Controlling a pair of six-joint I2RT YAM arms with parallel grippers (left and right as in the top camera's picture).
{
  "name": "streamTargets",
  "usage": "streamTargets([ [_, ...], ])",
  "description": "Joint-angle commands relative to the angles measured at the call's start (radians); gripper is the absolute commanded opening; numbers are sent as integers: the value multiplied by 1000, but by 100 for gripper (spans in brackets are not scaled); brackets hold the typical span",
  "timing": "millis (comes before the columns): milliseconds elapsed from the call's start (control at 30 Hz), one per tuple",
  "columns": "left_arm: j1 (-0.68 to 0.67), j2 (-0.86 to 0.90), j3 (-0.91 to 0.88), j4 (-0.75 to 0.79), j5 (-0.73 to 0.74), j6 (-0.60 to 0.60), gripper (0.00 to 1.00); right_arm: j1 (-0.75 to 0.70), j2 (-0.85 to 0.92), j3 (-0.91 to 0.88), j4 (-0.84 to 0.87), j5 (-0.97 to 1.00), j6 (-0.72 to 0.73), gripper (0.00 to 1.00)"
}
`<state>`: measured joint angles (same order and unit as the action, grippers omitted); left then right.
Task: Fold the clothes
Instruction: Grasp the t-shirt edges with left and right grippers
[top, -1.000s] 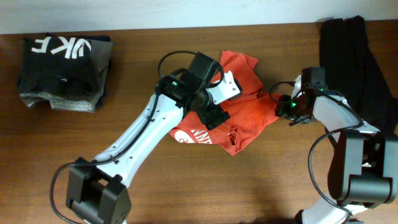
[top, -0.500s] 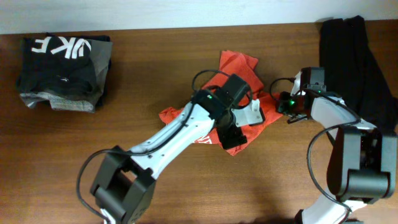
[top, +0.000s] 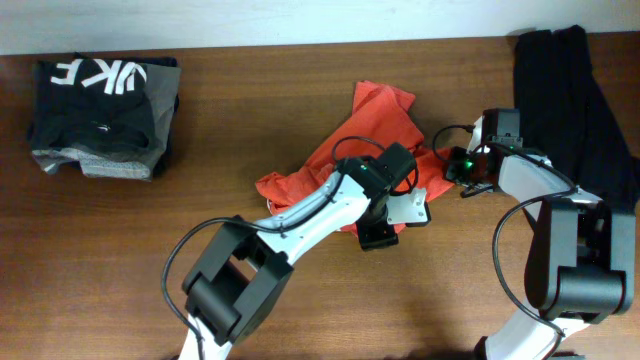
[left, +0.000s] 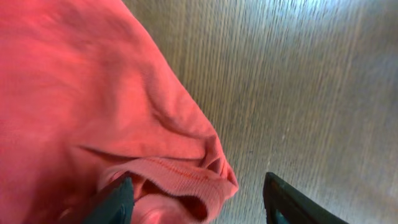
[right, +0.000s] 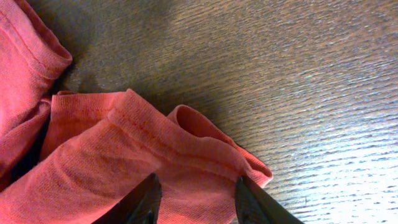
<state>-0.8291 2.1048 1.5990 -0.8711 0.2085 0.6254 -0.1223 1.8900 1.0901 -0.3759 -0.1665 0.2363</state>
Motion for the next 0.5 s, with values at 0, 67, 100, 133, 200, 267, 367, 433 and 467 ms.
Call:
streamTargets([
  [0, -2, 21, 8, 2, -8, 19, 40, -4, 39, -10, 0, -6, 9, 43],
  [67, -2, 21, 8, 2, -13, 19, 30, -4, 39, -10, 0, -6, 9, 42],
  [100, -2, 21, 8, 2, -15, 19, 30, -4, 39, -10, 0, -6, 9, 42],
  [133, -2, 21, 8, 1, -16, 19, 29, -3, 39, -10, -1, -6, 9, 42],
  [200, -2, 21, 8, 1, -21, 19, 23, -4, 39, -10, -2, -6, 9, 42],
  [267, -2, 21, 8, 2, -25, 19, 12, -4, 39, -10, -2, -6, 9, 42],
  [367, -2, 21, 8, 2, -26, 19, 0, -3, 39, -10, -2, -6, 9, 31],
  [433, -2, 21, 9, 2, -26, 18, 0, -3, 39, -10, -2, -6, 9, 16],
  [467, -2, 21, 10, 2, -26, 14, 0, -3, 39, -10, -3, -6, 9, 9],
])
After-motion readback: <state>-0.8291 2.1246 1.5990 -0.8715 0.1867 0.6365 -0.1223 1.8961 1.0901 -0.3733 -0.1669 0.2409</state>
